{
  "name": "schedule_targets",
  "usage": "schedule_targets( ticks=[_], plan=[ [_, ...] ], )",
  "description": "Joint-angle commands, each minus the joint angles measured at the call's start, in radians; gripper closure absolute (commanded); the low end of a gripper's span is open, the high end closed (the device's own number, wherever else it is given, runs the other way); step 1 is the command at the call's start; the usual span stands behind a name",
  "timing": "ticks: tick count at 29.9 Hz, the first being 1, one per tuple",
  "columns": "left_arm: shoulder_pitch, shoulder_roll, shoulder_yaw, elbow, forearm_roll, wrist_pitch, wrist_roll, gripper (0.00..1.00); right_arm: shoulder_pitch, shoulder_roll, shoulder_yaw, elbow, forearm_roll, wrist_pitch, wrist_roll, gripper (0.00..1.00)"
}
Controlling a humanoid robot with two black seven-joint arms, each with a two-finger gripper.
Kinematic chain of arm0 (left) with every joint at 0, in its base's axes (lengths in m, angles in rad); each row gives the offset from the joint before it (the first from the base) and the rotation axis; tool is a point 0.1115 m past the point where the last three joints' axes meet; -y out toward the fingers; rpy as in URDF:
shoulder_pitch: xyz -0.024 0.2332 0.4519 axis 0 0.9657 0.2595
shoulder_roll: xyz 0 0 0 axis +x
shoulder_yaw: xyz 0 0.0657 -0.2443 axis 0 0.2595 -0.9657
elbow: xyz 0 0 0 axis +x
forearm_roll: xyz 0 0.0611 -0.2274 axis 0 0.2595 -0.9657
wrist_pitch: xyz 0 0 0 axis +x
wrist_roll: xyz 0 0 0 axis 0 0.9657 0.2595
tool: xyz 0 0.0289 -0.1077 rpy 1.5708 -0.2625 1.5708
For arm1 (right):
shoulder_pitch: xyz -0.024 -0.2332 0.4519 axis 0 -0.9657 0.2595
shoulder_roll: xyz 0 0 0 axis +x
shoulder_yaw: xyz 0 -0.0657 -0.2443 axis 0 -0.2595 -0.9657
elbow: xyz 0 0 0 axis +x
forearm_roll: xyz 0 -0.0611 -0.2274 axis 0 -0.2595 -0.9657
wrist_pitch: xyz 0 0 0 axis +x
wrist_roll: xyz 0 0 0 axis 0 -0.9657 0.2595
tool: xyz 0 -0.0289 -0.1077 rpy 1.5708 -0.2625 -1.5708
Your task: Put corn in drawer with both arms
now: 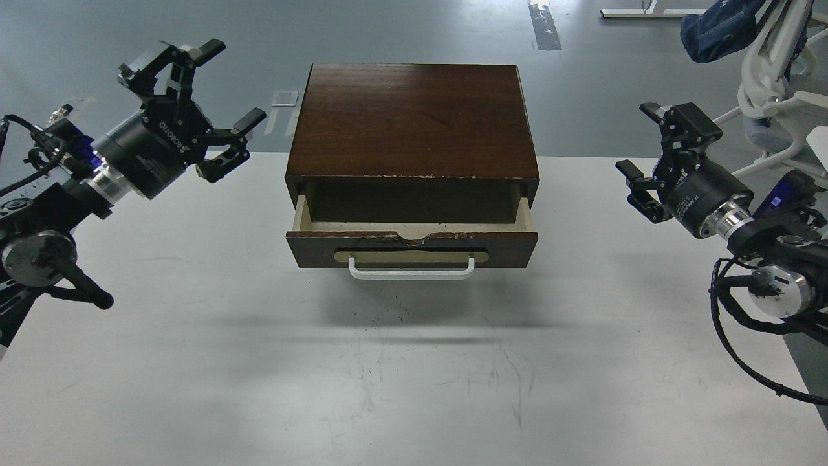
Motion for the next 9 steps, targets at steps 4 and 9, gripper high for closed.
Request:
schedule_targets(
  ticks=[4, 9],
  plan=[
    [0.068, -0.001, -0.053, 0.005, -0.001, -0.031, 0.000, 0.01, -0.011, 0.014, -0.002, 0.001, 0.001, 0.000, 0.000, 0.00],
    [0.071, -0.001, -0.054, 0.002, 0.000, -0.038, 0.000, 0.01, -0.012, 0.022, -0.002, 0.001, 0.001, 0.000, 0.000, 0.00]
  ],
)
